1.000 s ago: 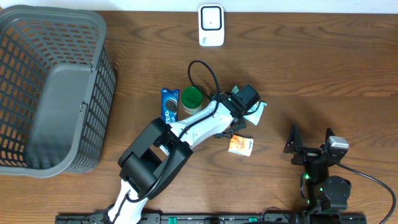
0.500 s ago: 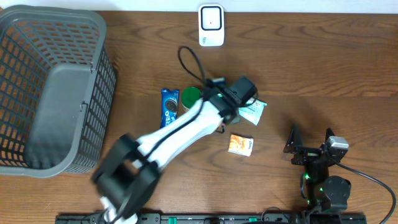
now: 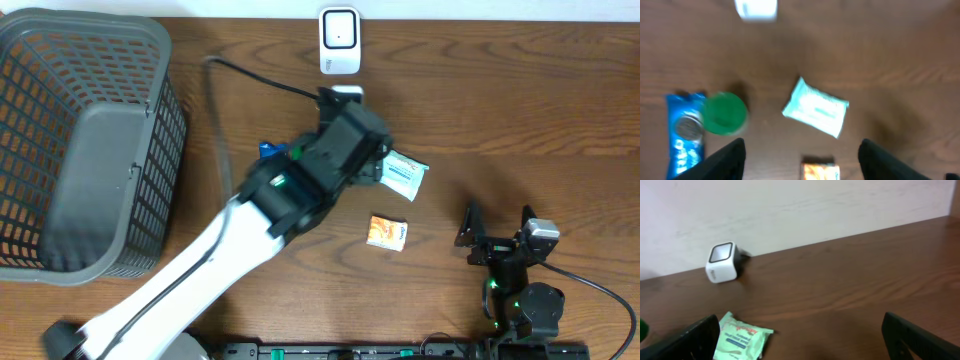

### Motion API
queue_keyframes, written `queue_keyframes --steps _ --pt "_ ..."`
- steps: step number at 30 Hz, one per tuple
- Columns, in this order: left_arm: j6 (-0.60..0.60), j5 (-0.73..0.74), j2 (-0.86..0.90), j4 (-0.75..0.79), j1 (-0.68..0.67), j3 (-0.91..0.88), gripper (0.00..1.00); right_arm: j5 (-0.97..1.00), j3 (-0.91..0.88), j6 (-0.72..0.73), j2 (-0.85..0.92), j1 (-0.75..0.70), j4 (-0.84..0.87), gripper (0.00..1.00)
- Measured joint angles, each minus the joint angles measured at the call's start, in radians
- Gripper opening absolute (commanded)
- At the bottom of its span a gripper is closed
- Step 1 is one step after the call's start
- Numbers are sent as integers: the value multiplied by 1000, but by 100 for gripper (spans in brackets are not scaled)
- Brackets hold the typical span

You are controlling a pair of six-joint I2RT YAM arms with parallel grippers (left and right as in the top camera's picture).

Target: Scan the item barcode

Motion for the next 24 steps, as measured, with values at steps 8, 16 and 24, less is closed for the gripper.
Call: queue_keyframes --steps 8,16,24 --pt "101 -390 -266 160 11 1 88 -208 22 196 11 0 -42 99" --pt "154 -554 -429 346 68 1 88 -248 235 325 288 0 -246 99" --pt "396 -584 -513 342 82 2 88 -417 736 38 948 0 -563 99"
